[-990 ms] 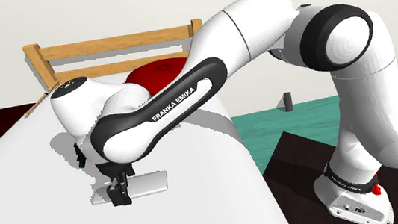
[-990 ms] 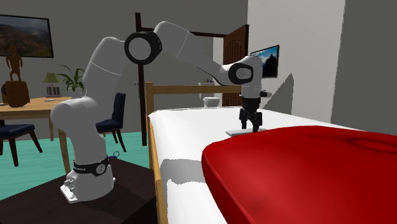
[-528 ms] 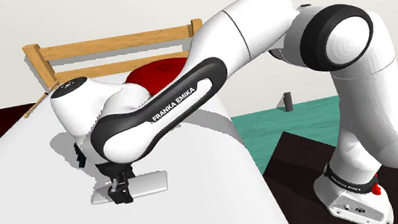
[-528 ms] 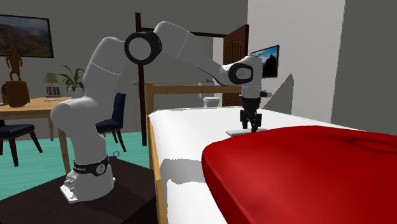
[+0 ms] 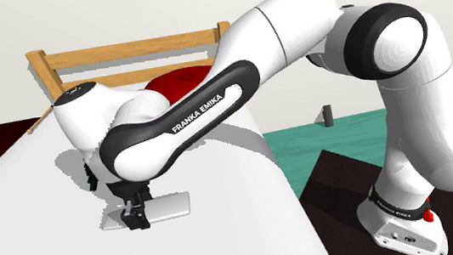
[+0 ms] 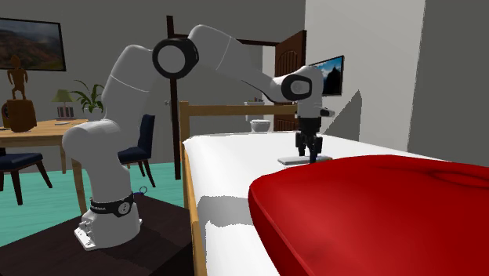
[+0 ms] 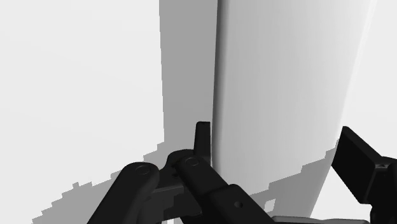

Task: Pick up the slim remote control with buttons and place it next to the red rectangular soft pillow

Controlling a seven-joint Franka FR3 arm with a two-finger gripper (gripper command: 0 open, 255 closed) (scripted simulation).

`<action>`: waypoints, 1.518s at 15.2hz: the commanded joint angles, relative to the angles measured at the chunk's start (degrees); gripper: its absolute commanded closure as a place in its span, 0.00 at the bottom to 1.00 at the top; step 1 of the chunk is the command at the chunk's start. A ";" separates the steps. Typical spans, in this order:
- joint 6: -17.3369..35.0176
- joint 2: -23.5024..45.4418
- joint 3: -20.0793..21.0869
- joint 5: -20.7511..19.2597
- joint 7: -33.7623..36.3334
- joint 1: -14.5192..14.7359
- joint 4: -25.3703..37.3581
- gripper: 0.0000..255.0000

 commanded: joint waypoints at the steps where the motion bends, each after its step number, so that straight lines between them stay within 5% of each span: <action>1: -1.26 -0.36 0.09 0.18 -0.18 -0.01 0.93 1.00; 23: -17.52 -1.63 0.73 1.07 -1.33 1.23 16.15 1.00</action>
